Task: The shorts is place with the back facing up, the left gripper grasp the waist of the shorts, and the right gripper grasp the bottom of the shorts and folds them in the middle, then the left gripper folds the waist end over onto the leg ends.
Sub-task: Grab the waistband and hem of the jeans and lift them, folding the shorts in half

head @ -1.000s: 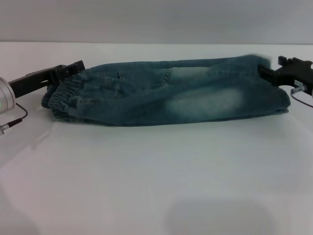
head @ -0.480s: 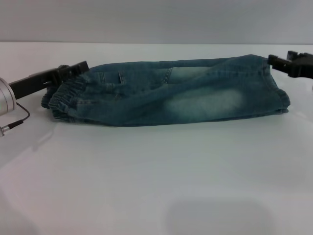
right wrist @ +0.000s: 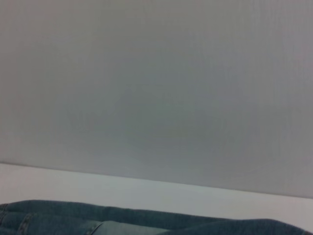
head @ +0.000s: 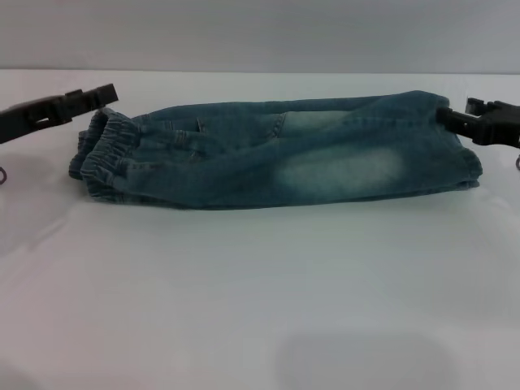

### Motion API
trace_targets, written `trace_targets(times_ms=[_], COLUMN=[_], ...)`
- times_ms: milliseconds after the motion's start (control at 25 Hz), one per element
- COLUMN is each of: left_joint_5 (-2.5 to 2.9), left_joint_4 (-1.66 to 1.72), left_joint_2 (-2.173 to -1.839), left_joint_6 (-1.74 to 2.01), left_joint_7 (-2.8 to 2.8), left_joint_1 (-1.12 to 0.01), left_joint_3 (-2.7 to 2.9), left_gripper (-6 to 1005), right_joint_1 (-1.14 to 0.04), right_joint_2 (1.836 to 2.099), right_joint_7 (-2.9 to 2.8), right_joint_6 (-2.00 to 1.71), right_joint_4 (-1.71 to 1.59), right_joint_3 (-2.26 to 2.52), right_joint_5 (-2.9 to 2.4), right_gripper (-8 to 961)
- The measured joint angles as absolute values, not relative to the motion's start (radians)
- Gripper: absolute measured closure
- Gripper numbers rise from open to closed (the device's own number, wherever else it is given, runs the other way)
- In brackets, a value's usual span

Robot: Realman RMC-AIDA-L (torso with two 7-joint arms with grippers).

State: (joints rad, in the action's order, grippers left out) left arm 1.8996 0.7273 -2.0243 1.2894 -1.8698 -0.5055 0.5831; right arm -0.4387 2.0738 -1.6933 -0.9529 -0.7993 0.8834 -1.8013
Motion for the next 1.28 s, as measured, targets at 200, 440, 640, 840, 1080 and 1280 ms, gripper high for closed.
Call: trace_targets(times_ms=[200, 440, 640, 840, 1080, 1280], left_joint_5=[1.918, 1.923, 1.957, 2.044, 2.071, 2.071], left_joint_4=[0.702, 0.685, 0.649, 0.635, 0.614, 0.584], left_joint_2=[-2.007, -2.018, -2.031, -2.049, -2.055, -2.056], left_joint_6=[1.363, 1.327, 1.249, 1.174, 1.109, 1.045], left_joint_7=[-1.892, -1.909, -1.91, -1.948, -1.963, -1.986], left_joint_1=[-0.514, -0.538, -0.577, -0.62, -0.644, -0.661], left_joint_3=[0.603, 0.679, 0.703, 0.705, 0.706, 0.715], left_gripper=[200, 201, 202, 203, 204, 205], right_joint_1=[-0.444, -0.442, -0.431, -0.413, -0.394, -0.368], right_joint_2=[2.074, 2.075, 2.076, 2.075, 2.076, 2.075], right_joint_7=[-1.693, -1.693, -1.692, -1.692, -1.692, -1.692], right_joint_6=[-0.954, -0.964, -0.982, -1.016, -1.049, -1.076], right_joint_4=[-0.785, -0.782, -0.782, -0.788, -0.789, -0.795], right_joint_3=[0.885, 0.885, 0.885, 0.877, 0.875, 0.873], right_joint_5=[-1.801, -1.8, -1.794, -1.793, -1.793, -1.768], right_gripper=[315, 316, 316, 316, 316, 316])
